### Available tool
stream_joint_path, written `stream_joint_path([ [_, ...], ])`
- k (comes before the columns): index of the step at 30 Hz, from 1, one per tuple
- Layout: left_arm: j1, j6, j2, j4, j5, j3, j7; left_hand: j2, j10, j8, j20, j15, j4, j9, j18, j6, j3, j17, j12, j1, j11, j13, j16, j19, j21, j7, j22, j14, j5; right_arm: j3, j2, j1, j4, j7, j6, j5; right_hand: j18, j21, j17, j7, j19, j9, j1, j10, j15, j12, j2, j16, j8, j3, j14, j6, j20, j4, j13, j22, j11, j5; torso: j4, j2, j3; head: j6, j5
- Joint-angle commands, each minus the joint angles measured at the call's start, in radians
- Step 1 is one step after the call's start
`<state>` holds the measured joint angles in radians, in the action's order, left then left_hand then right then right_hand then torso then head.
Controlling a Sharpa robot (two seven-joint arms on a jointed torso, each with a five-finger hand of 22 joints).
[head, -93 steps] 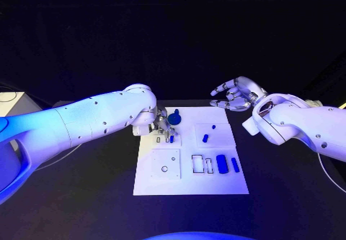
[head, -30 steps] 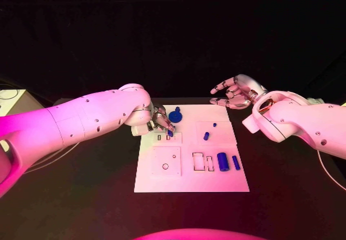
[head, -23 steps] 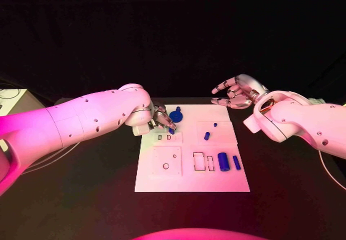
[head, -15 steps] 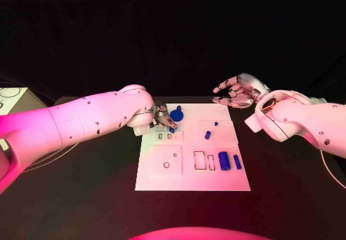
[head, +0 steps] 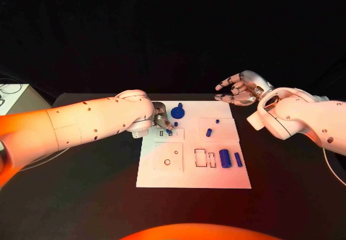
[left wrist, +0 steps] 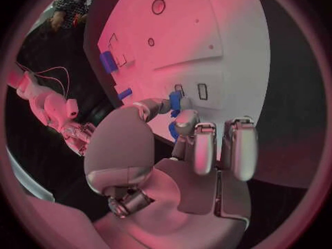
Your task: Assemble the parts on the task board
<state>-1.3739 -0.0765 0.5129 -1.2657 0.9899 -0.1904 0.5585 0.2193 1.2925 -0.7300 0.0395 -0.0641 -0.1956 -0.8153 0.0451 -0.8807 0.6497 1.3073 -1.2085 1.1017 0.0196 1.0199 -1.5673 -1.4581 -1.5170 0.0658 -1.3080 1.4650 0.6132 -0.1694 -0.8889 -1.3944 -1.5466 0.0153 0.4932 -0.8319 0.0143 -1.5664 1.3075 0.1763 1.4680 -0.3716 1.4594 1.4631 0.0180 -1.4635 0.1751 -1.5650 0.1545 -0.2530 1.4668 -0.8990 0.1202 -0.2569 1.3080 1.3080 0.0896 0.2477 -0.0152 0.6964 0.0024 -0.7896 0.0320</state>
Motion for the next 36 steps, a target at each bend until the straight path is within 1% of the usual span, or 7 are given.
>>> stream_joint_path([
  [1,0.002,0.033,0.003,-0.009,0.036,-0.001,-0.003,-0.008,0.007,0.002,-0.002,-0.008,0.218,0.0,-0.014,-0.014,0.213,0.263,-0.006,0.005,-0.002,0.001,-0.003,-0.02,-0.005,-0.008,-0.128,0.106,0.003,0.0,0.0,0.001,0.001,-0.003,-0.015,-0.009,-0.014,-0.004,0.258,-0.002,0.103,0.001,-0.014,-0.002,-0.004,0.003,0.001,-0.003,0.005,-0.005,0.102,0.005,-0.004,-0.005,0.165,0.263,-0.001,0.0,0.0014,-0.001,-0.0008,0.0,0.002],
  [3,0.003,0.039,0.005,-0.013,0.039,-0.001,-0.004,-0.008,0.007,0.002,-0.002,-0.008,0.218,0.0,-0.014,-0.014,0.213,0.263,-0.006,0.005,-0.002,0.001,-0.003,-0.02,-0.005,-0.008,-0.128,0.106,0.003,0.0,0.0,0.001,0.001,-0.003,-0.015,-0.009,-0.014,-0.004,0.258,-0.002,0.103,0.001,-0.014,-0.002,-0.004,0.003,0.001,-0.003,0.005,-0.005,0.102,0.005,-0.004,-0.005,0.165,0.263,-0.001,0.0,0.0017,-0.001,-0.0012,0.0,0.003],
  [11,0.006,0.044,0.008,-0.02,0.041,-0.002,-0.008,-0.007,0.008,0.003,-0.002,-0.009,0.219,0.0,-0.014,-0.016,0.214,0.263,-0.006,0.005,-0.002,0.001,-0.003,-0.021,-0.005,-0.008,-0.13,0.106,0.005,0.0,0.0,0.002,0.002,-0.003,-0.017,-0.009,-0.014,-0.004,0.258,-0.002,0.103,0.001,-0.014,-0.002,-0.004,0.003,0.001,-0.003,0.005,-0.005,0.102,0.005,-0.004,-0.005,0.165,0.263,-0.001,0.0,0.0037,0.001,0.0003,0.0,0.005],
  [21,0.007,0.013,0.007,-0.023,0.036,-0.002,-0.009,-0.007,0.009,0.003,-0.002,-0.01,0.219,0.0,-0.014,-0.017,0.214,0.263,-0.006,0.005,-0.001,0.002,-0.003,-0.022,-0.006,-0.009,-0.132,0.106,0.005,0.0,0.0,0.002,0.002,-0.002,-0.019,-0.009,-0.014,-0.004,0.258,-0.002,0.103,0.001,-0.014,-0.002,-0.004,0.003,0.001,-0.003,0.005,-0.005,0.102,0.005,-0.004,-0.005,0.165,0.263,-0.001,0.0,0.0029,0.001,0.0004,-0.001,0.002],
  [26,0.007,-0.009,0.004,-0.017,0.035,-0.002,-0.006,-0.007,0.009,0.003,-0.002,-0.01,0.219,0.0,-0.014,-0.017,0.214,0.263,-0.006,0.005,-0.001,0.002,-0.003,-0.022,-0.006,-0.009,-0.132,0.106,0.005,0.0,0.0,0.002,0.002,-0.001,-0.019,-0.009,-0.014,-0.004,0.258,-0.002,0.103,0.001,-0.014,-0.002,-0.004,0.003,0.001,-0.003,0.005,-0.005,0.102,0.005,-0.004,-0.005,0.165,0.263,-0.001,0.0,0.0043,0.001,0.0008,-0.002,0.002],
  [29,0.008,-0.02,0.002,-0.012,0.034,-0.002,-0.005,-0.007,0.009,0.003,-0.002,-0.01,0.219,0.0,-0.014,-0.017,0.214,0.263,-0.006,0.005,-0.001,0.002,-0.003,-0.022,-0.006,-0.009,-0.132,0.106,0.005,0.0,0.0,0.002,0.001,-0.001,-0.019,-0.009,-0.014,-0.004,0.258,-0.002,0.103,0.001,-0.014,-0.002,-0.004,0.003,0.001,-0.003,0.005,-0.005,0.102,0.005,-0.004,-0.005,0.165,0.263,-0.001,0.0,0.0038,0.001,0.0006,-0.004,0.001],
  [36,0.011,-0.024,-0.001,-0.005,0.034,-0.002,-0.005,-0.007,0.009,0.004,-0.003,-0.01,0.22,0.0,-0.014,-0.018,0.215,0.263,-0.006,0.005,-0.001,0.002,-0.003,-0.022,-0.006,-0.009,-0.132,0.106,0.006,0.0,0.0,0.002,0.0,-0.001,-0.019,-0.009,-0.014,-0.004,0.258,-0.002,0.103,0.001,-0.014,-0.002,-0.004,0.003,0.001,-0.003,0.005,-0.005,0.102,0.005,-0.004,-0.005,0.165,0.263,-0.001,0.0,0.0033,0.001,0.0001,-0.004,0.0],
])
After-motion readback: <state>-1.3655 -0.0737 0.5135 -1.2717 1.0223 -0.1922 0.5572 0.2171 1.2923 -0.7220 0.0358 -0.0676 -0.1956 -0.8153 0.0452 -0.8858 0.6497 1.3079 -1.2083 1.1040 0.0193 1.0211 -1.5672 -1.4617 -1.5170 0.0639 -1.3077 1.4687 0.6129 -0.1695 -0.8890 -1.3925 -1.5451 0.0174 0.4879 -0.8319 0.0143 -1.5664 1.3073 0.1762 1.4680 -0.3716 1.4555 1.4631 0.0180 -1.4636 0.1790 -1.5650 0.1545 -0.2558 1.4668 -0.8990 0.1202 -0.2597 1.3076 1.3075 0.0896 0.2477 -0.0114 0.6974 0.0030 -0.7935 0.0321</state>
